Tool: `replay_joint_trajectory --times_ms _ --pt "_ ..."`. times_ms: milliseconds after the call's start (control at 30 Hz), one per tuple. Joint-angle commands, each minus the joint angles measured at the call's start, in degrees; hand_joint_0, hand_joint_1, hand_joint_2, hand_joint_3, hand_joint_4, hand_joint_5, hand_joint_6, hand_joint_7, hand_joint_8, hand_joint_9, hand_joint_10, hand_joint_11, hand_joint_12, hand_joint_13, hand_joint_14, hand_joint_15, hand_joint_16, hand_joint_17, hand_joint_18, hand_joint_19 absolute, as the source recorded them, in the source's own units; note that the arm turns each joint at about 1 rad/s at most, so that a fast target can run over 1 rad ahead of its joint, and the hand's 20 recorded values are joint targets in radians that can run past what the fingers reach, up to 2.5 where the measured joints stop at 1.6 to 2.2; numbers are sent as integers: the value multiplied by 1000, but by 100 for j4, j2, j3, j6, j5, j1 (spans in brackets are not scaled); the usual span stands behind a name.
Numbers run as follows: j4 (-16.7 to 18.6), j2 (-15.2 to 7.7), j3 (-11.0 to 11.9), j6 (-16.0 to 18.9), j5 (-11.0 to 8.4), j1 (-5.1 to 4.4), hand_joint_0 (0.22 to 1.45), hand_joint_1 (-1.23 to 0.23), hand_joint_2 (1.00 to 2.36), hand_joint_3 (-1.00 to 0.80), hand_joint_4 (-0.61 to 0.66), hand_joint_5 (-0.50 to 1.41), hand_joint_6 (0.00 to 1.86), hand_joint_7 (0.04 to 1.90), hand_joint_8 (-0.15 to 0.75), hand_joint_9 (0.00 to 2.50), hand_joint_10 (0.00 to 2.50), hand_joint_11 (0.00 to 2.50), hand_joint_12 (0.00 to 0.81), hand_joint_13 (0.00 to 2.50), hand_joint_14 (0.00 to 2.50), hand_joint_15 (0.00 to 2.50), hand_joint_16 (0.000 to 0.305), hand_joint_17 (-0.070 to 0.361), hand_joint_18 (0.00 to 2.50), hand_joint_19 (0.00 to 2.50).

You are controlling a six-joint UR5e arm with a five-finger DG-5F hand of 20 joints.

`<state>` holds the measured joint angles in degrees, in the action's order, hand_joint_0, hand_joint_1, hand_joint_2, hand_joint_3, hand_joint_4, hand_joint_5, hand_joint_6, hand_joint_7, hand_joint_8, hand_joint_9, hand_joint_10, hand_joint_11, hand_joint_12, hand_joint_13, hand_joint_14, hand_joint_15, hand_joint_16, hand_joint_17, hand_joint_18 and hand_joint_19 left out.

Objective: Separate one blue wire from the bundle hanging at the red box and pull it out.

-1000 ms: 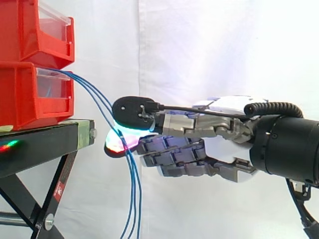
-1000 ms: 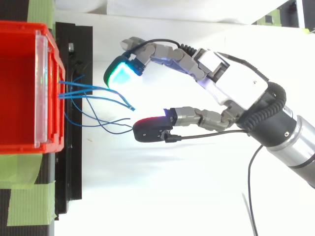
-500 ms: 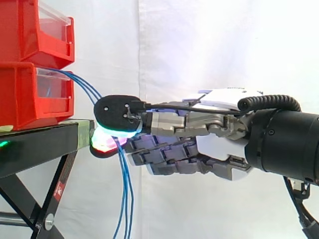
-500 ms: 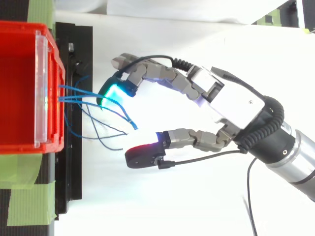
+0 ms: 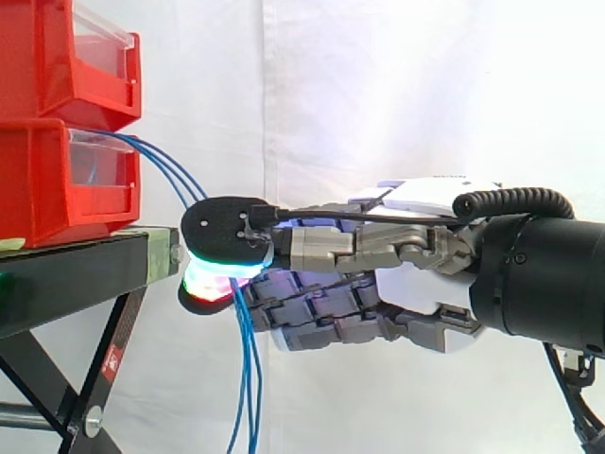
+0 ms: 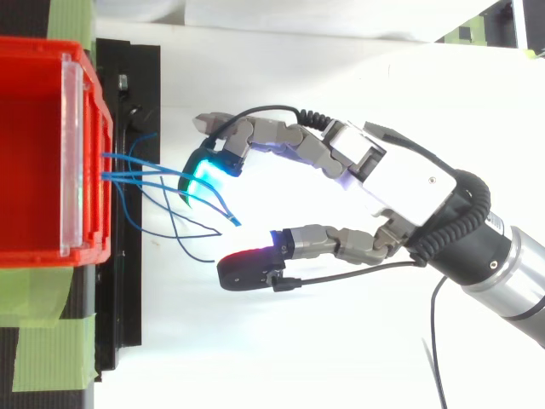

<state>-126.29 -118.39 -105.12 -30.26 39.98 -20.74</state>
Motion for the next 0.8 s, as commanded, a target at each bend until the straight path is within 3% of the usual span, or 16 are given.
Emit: replay_joint_trajectory --times_ms 0,433,767 --pt "-9 0 0 29 1 0 619 -711 1000 -500 186 -165 533 1252 231 432 0 14 311 360 5 134 52 116 311 180" --pt "-9 0 0 161 -8 18 600 -607 1000 -500 194 -156 514 1261 238 484 0 30 305 394 6 154 51 114 332 213" --pt "-167 0 0 460 1 35 628 -644 1005 -445 190 -140 500 1299 236 535 0 51 302 440 6 170 49 111 370 227"
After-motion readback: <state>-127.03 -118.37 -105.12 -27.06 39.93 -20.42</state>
